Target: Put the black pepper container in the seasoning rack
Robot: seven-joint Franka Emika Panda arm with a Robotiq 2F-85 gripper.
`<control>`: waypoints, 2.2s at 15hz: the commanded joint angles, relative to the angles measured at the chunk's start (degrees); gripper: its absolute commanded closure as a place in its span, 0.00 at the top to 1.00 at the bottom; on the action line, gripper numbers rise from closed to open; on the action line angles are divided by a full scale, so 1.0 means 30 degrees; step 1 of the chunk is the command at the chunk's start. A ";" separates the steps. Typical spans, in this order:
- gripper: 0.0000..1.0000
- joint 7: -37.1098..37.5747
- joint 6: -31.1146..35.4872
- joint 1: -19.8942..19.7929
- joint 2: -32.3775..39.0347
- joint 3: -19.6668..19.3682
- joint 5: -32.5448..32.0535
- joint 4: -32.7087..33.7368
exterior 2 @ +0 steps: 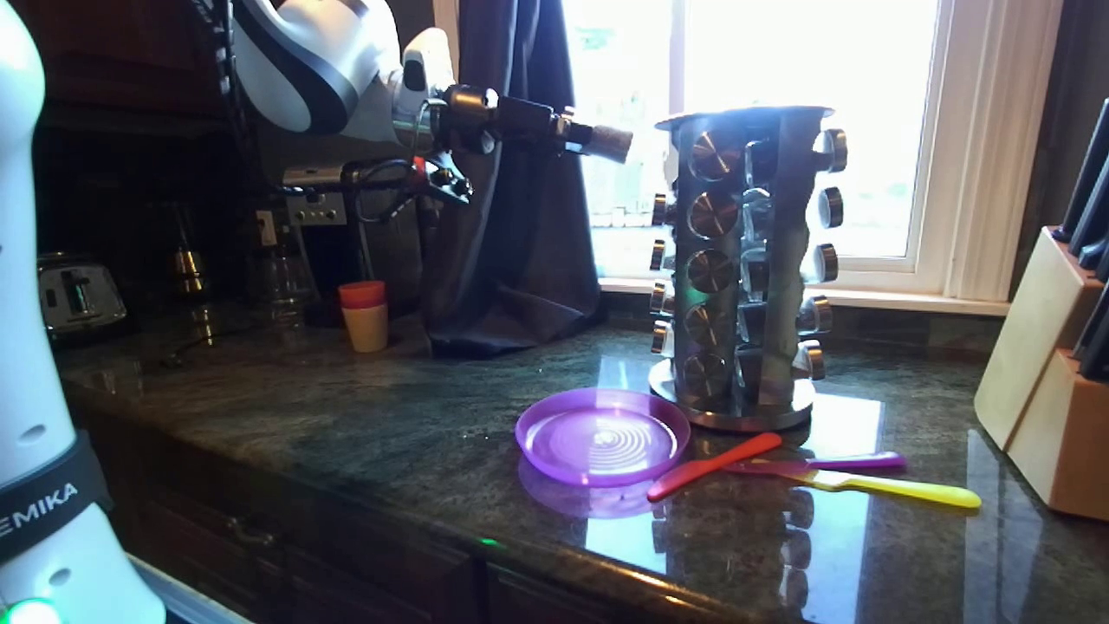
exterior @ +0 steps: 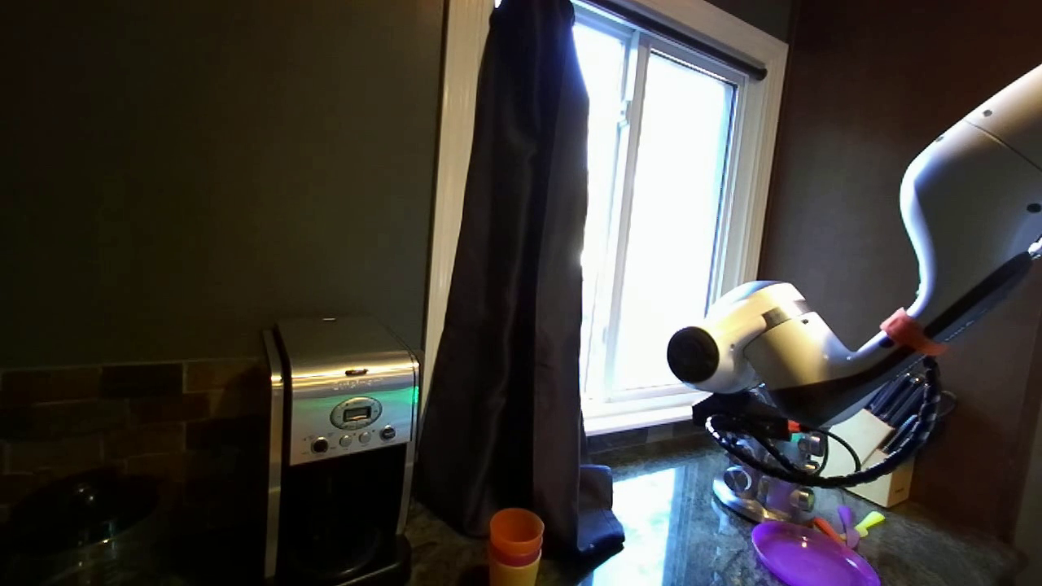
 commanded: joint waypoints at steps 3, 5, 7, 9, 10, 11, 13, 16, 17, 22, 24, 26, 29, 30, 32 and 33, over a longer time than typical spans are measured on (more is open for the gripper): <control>0.24 0.1249 -0.0264 0.0244 0.1479 -0.0457 -0.1187 0.0707; 0.24 0.1385 -0.0193 0.0190 0.1926 -0.0558 -0.1382 0.0961; 0.24 0.1502 -0.0155 0.0104 0.2413 -0.0700 -0.1467 0.1262; 0.24 0.1603 -0.0139 0.0053 0.2814 -0.0820 -0.1601 0.1518; 0.24 0.1688 -0.0158 0.0044 0.2995 -0.0868 -0.1643 0.1631; 0.24 0.1801 -0.0252 0.0037 0.3191 -0.0903 -0.1675 0.1757; 0.24 0.1945 -0.0282 0.0015 0.3483 -0.0970 -0.1662 0.1992; 0.24 0.2279 -0.0403 -0.0025 0.3828 -0.1007 -0.1741 0.2286; 0.24 0.2385 -0.0532 -0.0031 0.3892 -0.0996 -0.1734 0.2366; 0.24 0.2840 -0.1321 -0.0034 0.4109 -0.0986 -0.1534 0.2654; 0.24 0.2935 -0.1630 -0.0057 0.4264 -0.1010 -0.1468 0.2779; 0.24 0.3037 -0.1838 -0.0079 0.4464 -0.1033 -0.1464 0.2886; 0.24 0.3282 -0.2197 -0.0093 0.4732 -0.1062 -0.1479 0.3005; 0.24 0.3347 -0.2273 -0.0089 0.4803 -0.1062 -0.1484 0.3044; 0.24 0.3483 -0.2420 -0.0091 0.4965 -0.1056 -0.1505 0.3159; 0.24 0.3557 -0.2476 -0.0087 0.5031 -0.1049 -0.1537 0.3196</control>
